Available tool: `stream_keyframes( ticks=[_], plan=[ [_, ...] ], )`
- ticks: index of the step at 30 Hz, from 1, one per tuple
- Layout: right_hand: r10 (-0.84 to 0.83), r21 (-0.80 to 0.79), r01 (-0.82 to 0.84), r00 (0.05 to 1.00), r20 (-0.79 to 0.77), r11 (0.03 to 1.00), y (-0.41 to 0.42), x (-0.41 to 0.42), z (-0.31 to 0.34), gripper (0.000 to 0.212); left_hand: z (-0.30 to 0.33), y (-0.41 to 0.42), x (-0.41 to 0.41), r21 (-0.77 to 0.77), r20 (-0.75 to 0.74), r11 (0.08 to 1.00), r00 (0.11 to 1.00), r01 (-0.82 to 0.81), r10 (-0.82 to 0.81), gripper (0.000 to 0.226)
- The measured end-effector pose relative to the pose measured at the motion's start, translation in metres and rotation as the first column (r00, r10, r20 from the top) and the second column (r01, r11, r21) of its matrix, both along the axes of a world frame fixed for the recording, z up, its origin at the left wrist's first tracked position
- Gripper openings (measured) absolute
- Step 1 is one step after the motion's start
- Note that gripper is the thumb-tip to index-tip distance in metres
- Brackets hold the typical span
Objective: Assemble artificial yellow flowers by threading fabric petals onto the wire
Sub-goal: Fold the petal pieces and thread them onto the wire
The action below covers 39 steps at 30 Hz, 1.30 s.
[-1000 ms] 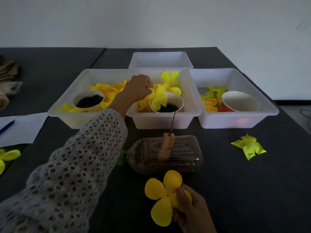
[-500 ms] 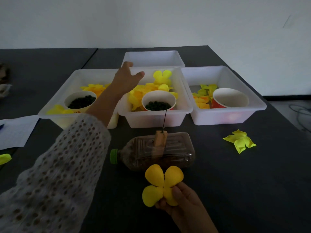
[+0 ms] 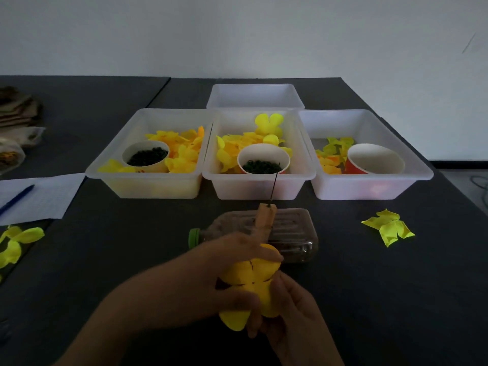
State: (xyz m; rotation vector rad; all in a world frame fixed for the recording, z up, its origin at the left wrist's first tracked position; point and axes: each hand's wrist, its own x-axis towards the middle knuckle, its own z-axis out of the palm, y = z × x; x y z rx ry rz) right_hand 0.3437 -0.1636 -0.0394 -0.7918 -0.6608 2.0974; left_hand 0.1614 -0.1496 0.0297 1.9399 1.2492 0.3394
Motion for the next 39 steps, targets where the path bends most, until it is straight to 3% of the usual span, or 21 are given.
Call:
stream_keyframes(
  ticks=[3,6,11,14,18,22,27,34,36,37,39],
  plan=[
    [-0.005,-0.006,0.005,1.0,-0.03,1.0,-0.002,-0.01,0.004,0.055,-0.012,-0.012,0.006,0.137,0.074,0.972,0.981,-0.19,0.181,0.045],
    [0.123,0.075,-0.124,0.992,0.014,0.989,-0.003,-0.007,0.005,0.067,-0.017,-0.016,0.001,0.163,0.192,0.901,0.909,-0.402,0.371,0.038],
    [0.132,0.228,-0.207,0.944,0.303,0.951,0.003,0.012,0.008,0.037,-0.023,-0.022,0.001,0.097,0.228,0.911,0.9,-0.402,0.372,0.032],
    [0.064,0.279,-0.185,0.917,0.393,0.942,0.002,0.016,0.01,0.036,-0.027,-0.023,0.009,0.086,0.242,0.904,0.889,-0.418,0.388,0.029],
    [-0.049,0.298,-0.085,0.907,0.417,0.951,-0.002,0.015,0.01,0.045,-0.025,-0.027,0.017,0.082,0.22,0.926,0.913,-0.368,0.343,0.023],
    [-0.15,0.295,0.036,0.916,0.371,0.955,-0.005,0.013,0.01,0.072,-0.022,-0.033,0.026,0.14,0.157,0.935,0.939,-0.327,0.306,0.039],
    [-0.245,0.332,0.116,0.892,0.381,0.936,-0.005,0.005,0.004,0.095,-0.026,-0.038,0.041,0.253,0.255,0.859,0.887,-0.445,0.384,0.012],
    [-0.349,0.269,0.271,0.884,0.31,0.924,-0.006,0.0,0.005,0.068,-0.016,-0.005,0.024,0.205,0.404,0.736,0.74,-0.646,0.537,0.009],
    [-0.429,0.201,0.386,0.865,0.261,0.9,-0.007,0.003,0.001,0.041,-0.012,0.015,0.017,0.154,0.449,0.715,0.693,-0.682,0.564,0.013],
    [-0.469,0.179,0.435,0.846,0.252,0.882,-0.007,0.005,0.0,0.028,-0.01,0.026,0.012,0.141,0.48,0.685,0.654,-0.715,0.584,0.016],
    [-0.507,0.202,0.466,0.817,0.276,0.861,-0.008,0.008,0.0,0.025,-0.002,0.053,-0.004,0.19,0.53,0.563,0.566,-0.805,0.631,0.022]
  ],
)
